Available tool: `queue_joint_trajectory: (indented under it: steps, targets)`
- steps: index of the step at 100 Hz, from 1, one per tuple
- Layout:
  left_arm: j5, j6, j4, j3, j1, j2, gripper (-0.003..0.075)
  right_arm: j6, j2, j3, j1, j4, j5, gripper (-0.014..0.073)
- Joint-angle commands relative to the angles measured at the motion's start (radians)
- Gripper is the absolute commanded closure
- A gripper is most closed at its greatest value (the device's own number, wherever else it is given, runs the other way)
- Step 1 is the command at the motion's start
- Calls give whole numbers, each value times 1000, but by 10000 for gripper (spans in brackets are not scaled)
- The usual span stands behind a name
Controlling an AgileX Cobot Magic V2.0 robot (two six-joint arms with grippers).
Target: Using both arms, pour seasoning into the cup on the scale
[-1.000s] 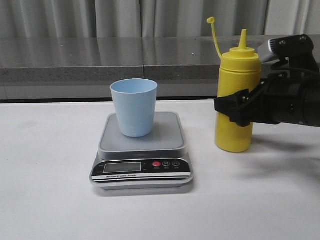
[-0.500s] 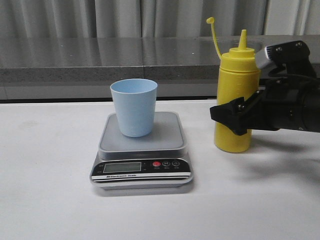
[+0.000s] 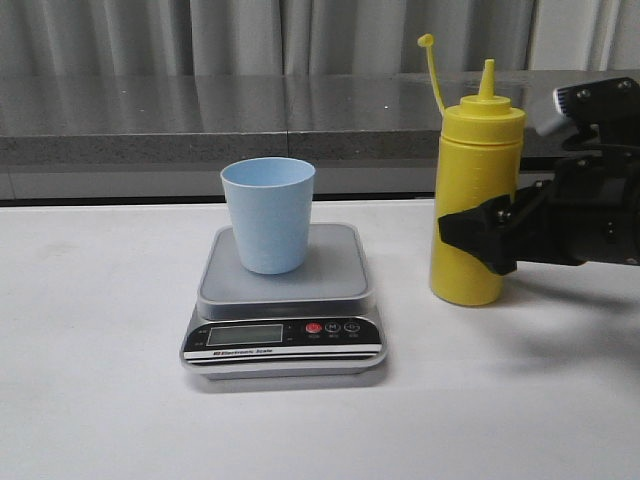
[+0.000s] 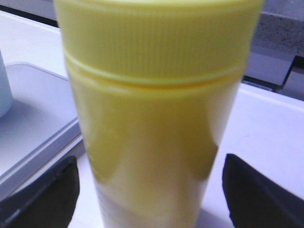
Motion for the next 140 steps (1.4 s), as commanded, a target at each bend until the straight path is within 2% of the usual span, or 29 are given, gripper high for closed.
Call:
queue_joint_trajectory:
  steps: [1, 44, 58, 70, 97, 140]
  targets:
    - [-76, -3, -4, -24, 2, 8, 738, -11, -63, 15, -18, 13, -94, -17]
    - [-76, -3, -4, -24, 2, 8, 738, -11, -224, 145, -57, 53, -96, -17]
    - [-76, -3, -4, -24, 2, 8, 738, -11, -348, 181, -57, 100, -20, -17]
    - [-76, -3, -4, -24, 2, 8, 738, -11, -486, 192, -57, 144, 100, -17]
    - [-76, -3, -4, -24, 2, 8, 738, -11, -853, 192, -57, 258, 491, -17]
    - [-76, -3, -4, -24, 2, 8, 738, -11, -1298, 192, -56, 274, 990, -17]
